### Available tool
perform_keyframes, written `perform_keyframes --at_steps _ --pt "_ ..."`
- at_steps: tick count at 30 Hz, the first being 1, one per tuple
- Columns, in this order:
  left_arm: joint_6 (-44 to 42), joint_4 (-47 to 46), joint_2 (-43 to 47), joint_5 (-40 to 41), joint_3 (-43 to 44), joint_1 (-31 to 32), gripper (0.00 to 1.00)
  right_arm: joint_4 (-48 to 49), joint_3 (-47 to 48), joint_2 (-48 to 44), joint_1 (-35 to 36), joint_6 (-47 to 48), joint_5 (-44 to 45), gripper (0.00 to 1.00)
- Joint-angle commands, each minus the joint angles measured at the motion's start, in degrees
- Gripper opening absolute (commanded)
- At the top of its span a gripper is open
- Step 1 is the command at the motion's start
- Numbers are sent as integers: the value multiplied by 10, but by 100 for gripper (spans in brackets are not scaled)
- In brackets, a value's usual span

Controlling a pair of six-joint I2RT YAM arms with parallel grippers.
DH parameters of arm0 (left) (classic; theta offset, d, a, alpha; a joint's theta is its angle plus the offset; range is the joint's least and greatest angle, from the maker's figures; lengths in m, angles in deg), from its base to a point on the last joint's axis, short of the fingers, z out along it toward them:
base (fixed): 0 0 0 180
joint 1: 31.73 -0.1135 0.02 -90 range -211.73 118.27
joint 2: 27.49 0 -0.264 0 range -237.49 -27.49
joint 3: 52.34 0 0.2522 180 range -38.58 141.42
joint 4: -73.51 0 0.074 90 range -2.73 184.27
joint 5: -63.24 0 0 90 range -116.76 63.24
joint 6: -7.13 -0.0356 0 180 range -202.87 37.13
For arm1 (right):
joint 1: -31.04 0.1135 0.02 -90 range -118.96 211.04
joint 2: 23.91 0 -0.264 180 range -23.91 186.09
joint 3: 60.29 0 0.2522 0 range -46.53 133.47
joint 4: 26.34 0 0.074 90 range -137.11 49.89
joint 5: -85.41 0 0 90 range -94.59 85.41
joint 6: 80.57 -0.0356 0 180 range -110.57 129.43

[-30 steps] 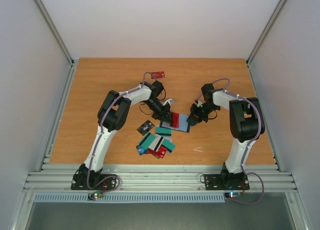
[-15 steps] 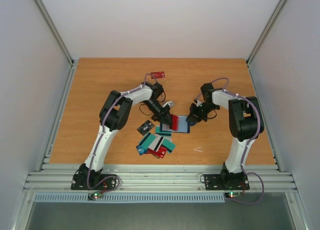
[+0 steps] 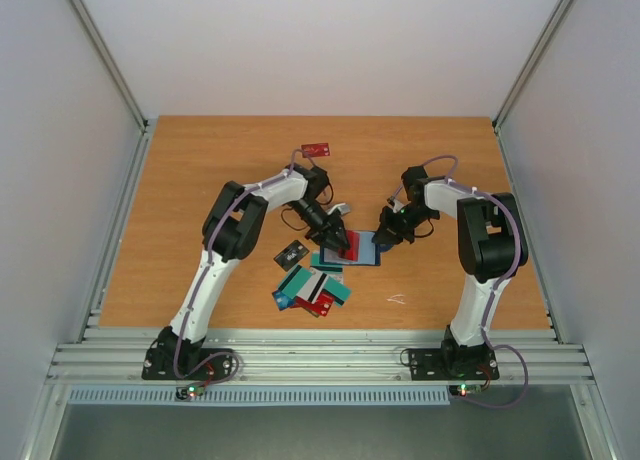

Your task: Put the credit cards into the card holder

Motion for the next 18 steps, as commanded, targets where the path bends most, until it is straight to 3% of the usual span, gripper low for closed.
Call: perform_keyframes --at_steps 1,6,10,15,16,18 --pt "38 -26 8 81 -18 5 27 -8 -10 -27 3 4 -1 11" --pt "35 16 8 129 8 5 35 8 -16 -39 3 -5 -17 12" --pt "59 25 24 176 2 5 50 19 -17 -48 3 -12 -27 12" --pt "85 28 41 202 -1 7 86 28 -22 -56 3 -16 -38 12" --pt "88 28 44 205 -2 8 97 30 -24 -58 3 -17 -38 12" --pt "94 30 48 207 2 11 99 34 -27 -61 3 -17 -41 12"
